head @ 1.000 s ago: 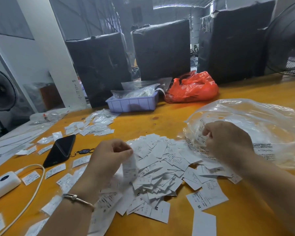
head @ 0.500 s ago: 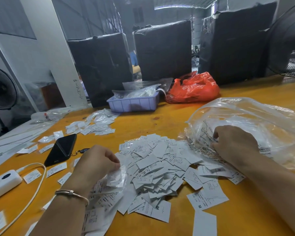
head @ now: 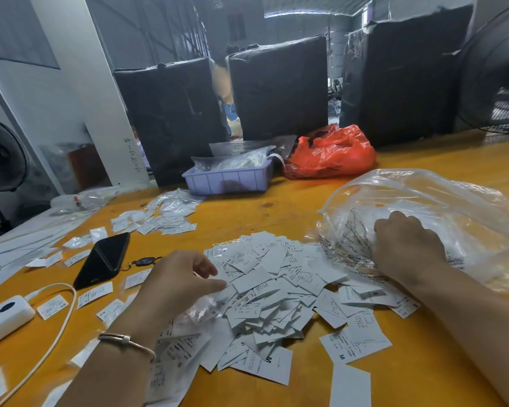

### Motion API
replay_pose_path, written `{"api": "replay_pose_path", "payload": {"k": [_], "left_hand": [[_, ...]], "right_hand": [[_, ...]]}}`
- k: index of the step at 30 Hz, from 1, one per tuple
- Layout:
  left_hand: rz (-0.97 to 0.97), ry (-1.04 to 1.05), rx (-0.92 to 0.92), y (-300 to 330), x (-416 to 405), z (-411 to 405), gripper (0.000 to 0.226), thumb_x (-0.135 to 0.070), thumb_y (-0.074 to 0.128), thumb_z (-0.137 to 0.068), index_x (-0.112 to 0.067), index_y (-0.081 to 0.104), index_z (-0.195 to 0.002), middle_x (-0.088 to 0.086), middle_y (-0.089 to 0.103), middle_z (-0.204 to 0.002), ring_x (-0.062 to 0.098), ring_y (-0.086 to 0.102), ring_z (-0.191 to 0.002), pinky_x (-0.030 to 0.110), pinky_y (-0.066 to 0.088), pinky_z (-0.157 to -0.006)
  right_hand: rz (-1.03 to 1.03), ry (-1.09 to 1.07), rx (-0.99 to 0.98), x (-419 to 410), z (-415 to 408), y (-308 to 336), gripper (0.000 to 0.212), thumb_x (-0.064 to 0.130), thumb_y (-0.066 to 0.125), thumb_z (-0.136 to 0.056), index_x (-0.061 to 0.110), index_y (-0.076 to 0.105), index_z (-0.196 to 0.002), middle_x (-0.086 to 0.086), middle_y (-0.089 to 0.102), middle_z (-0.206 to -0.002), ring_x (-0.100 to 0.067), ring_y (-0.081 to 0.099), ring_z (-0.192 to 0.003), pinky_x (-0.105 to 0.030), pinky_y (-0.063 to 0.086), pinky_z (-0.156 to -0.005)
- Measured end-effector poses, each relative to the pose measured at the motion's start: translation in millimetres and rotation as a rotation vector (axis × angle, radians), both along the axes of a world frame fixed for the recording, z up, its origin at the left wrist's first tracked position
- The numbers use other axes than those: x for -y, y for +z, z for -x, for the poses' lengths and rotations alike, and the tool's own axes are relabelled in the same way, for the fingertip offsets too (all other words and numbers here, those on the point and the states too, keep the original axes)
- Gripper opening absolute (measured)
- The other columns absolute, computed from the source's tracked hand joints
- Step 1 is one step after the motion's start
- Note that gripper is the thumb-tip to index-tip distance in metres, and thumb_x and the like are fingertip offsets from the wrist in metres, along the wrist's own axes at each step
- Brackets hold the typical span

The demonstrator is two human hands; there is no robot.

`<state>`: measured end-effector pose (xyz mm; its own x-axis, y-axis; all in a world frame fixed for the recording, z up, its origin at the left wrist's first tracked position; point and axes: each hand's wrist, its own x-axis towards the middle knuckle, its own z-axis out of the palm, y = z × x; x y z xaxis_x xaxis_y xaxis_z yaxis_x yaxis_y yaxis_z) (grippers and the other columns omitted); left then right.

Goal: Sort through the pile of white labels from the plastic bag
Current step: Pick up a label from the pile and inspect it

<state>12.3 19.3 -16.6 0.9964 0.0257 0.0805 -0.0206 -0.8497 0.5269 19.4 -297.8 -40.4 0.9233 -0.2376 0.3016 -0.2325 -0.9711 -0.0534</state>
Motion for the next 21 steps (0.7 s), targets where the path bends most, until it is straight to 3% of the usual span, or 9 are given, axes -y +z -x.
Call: {"api": "replay_pose_path", "payload": {"k": [3,7,11,14,17,21], "left_hand": [[-0.068,-0.04,-0.068,-0.8,0.8,0.1,0.02,-0.027,0.087,-0.072,-0.03,0.07,-0.082,-0.008,0.067,-0.087,0.009,0.062,-0.078,0.024,0.046,-0.061],[-0.101,-0.053,-0.102,-0.2,0.3,0.1,0.023,-0.006,0.076,-0.079,-0.029,0.072,-0.08,-0.007,0.071,-0.083,0.01,0.066,-0.079,0.033,0.06,-0.074],[-0.086,-0.038,-0.112,-1.3,-0.2,0.2,0.046,0.013,0.052,-0.076,-0.028,0.073,-0.08,-0.007,0.07,-0.082,0.013,0.066,-0.081,0.039,0.06,-0.072],[-0.036,-0.044,0.001,-4.8,3.5,-1.3,0.033,0.001,0.061,-0.081,-0.031,0.07,-0.082,-0.01,0.067,-0.087,0.01,0.063,-0.083,0.034,0.057,-0.071],[0.007,-0.143,0.165,-10.9,11.8,0.9,0.009,-0.026,0.072,-0.087,-0.034,0.069,-0.09,-0.018,0.065,-0.093,0.0,0.059,-0.091,0.021,0.048,-0.072],[-0.116,-0.267,0.17,-18.5,22.7,1.2,0.039,-0.052,0.073,-0.08,-0.032,0.069,-0.113,-0.022,0.062,-0.111,0.0,0.055,-0.104,0.025,0.047,-0.087]], "right_hand": [[-0.031,0.01,0.032,2.2,-1.9,0.1,0.013,0.011,0.052,-0.089,0.012,0.062,-0.097,-0.005,0.053,-0.094,-0.026,0.051,-0.086,-0.031,0.038,-0.069],[-0.09,0.011,0.023,2.5,-1.1,1.1,0.018,0.003,0.055,-0.082,0.013,0.068,-0.088,-0.006,0.067,-0.087,-0.028,0.062,-0.081,-0.031,0.049,-0.07],[-0.105,0.008,0.053,3.8,-2.3,0.6,0.018,0.004,0.054,-0.084,0.012,0.067,-0.094,-0.007,0.067,-0.089,-0.029,0.062,-0.084,-0.03,0.043,-0.068],[-0.049,-0.014,0.056,3.3,-3.5,-0.8,0.025,0.015,0.052,-0.09,0.01,0.053,-0.115,-0.01,0.057,-0.111,-0.029,0.054,-0.102,-0.032,0.036,-0.071],[-0.023,-0.052,0.002,4.5,-4.8,-1.6,0.025,0.021,0.051,-0.093,0.008,0.052,-0.114,-0.012,0.046,-0.114,-0.03,0.047,-0.106,-0.033,0.034,-0.071],[-0.11,-0.045,0.043,8.4,-3.3,-0.8,0.02,0.019,0.054,-0.092,0.013,0.062,-0.11,-0.009,0.052,-0.111,-0.029,0.052,-0.101,-0.033,0.045,-0.073]]}}
